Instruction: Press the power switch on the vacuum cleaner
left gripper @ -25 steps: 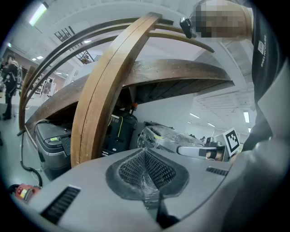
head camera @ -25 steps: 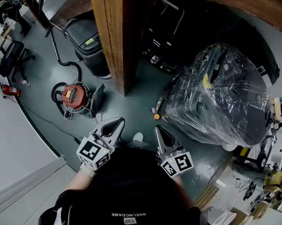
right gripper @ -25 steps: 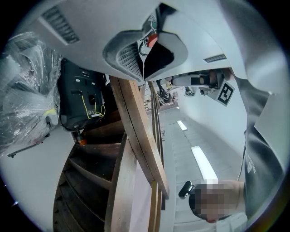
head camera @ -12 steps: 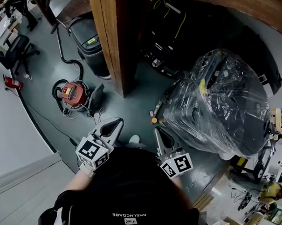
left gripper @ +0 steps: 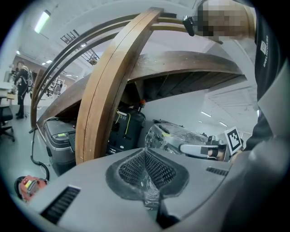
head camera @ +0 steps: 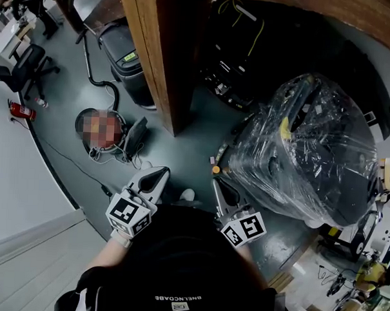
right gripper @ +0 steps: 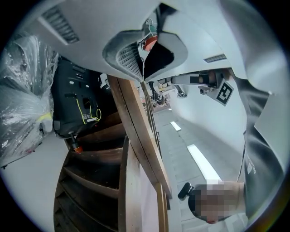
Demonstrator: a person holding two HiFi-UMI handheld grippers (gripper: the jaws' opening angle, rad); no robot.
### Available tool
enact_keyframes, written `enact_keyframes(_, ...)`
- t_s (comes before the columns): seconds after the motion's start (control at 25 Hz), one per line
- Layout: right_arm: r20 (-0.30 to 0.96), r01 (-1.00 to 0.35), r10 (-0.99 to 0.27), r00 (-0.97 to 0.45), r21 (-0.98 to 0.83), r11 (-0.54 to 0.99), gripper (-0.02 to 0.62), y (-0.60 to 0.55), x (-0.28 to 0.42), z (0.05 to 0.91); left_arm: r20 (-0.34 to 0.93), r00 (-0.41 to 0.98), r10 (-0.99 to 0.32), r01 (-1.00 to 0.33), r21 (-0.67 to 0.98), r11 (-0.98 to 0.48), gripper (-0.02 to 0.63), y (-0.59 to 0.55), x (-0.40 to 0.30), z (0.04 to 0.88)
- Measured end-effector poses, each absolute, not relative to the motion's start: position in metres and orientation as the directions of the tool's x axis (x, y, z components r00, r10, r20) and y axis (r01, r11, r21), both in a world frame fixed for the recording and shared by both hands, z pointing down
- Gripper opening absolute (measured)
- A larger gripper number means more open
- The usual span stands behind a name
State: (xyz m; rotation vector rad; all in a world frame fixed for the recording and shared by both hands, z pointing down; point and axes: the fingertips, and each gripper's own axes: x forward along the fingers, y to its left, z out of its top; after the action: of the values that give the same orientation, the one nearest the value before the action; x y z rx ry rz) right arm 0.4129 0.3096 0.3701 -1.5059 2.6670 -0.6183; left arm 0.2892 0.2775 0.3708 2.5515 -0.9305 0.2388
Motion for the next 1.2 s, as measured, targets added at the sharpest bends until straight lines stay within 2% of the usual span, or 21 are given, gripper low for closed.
enact_keyframes(0.36,0.214,-0.847,-0.844,-0.492,-0.343,0.407,0.028,0.230,0.365,0.370,0.294,0.790,-0.538,-0.612,0.331,-0.718,0.015,0.195,0.240,0.370)
enact_keyframes(0.72,0.238,-0.865,-0.855,-0.461,-0.337,0.372,0.028,0.145,0.284,0.369,0.278,0.819,-0.502,-0.573,0.342,-0.745,0.015,0.113,0.161,0.366)
enact_keyframes(1.2,0.260,-0.833,-0.810,-0.525,-0.355,0.425,0.028,0.078,0.185,0.371,0.315,0.767,-0.559,-0.642,0.358,-0.678,0.015,0.053,0.050,0.378)
